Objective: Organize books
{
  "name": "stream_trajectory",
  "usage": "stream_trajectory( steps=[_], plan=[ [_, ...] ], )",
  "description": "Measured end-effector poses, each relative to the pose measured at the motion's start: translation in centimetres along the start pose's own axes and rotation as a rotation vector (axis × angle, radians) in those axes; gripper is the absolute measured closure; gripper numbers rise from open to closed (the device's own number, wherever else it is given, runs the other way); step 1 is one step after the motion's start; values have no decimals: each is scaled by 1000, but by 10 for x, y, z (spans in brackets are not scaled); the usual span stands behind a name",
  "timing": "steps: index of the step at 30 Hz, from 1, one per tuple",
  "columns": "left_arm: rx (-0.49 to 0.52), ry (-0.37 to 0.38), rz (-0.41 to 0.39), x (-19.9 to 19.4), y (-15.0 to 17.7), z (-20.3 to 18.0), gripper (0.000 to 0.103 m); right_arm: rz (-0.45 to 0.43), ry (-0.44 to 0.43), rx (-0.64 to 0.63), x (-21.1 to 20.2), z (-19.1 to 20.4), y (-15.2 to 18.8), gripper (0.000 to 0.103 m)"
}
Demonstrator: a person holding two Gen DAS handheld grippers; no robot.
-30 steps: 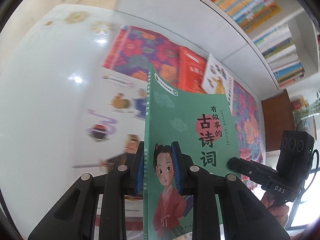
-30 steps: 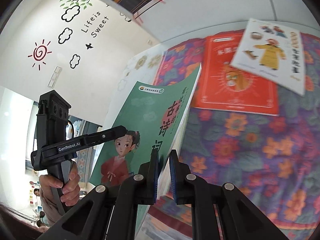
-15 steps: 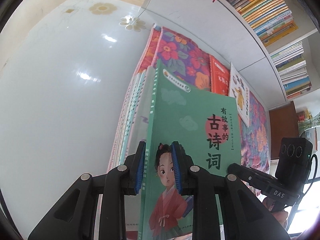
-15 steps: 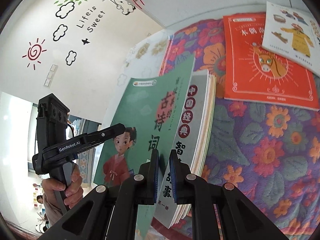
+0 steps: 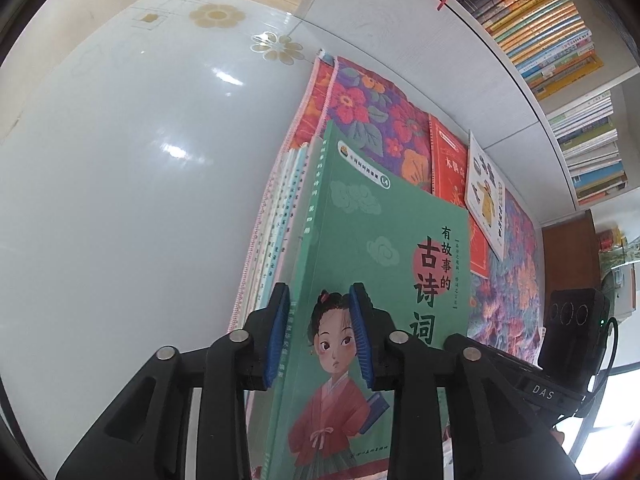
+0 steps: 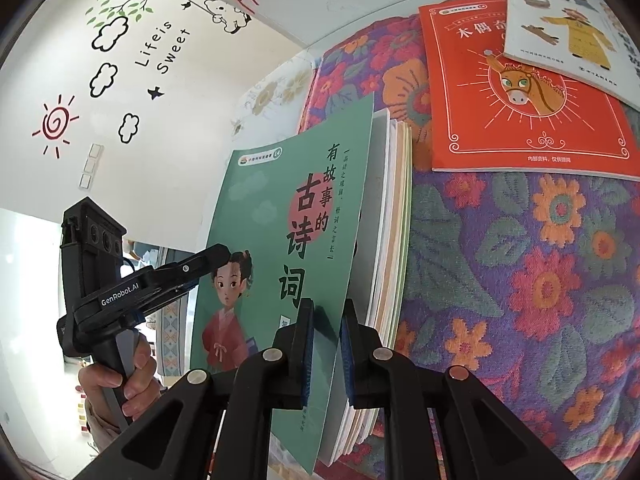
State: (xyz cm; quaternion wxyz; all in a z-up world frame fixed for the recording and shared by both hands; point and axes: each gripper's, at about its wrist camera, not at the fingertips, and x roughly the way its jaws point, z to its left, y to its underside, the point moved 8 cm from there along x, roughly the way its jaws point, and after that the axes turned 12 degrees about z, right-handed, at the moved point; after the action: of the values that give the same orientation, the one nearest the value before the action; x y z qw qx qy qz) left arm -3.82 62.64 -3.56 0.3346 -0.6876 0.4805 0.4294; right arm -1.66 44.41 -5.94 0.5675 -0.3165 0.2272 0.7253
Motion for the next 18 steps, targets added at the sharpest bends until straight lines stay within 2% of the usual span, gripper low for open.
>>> stream_trajectory(
  steps=[8, 15, 18],
  plan=[
    [15, -83, 4, 5, -1, 4, 71, -19, -15, 20, -3, -3, 4, 91],
    [11, -97, -4, 2, -3, 3, 71, -23, -11, 41, -4, -1, 1, 91],
    [18, -134, -25, -5, -3, 0, 71, -39, -27, 80, -7, -6, 0, 90]
  ],
)
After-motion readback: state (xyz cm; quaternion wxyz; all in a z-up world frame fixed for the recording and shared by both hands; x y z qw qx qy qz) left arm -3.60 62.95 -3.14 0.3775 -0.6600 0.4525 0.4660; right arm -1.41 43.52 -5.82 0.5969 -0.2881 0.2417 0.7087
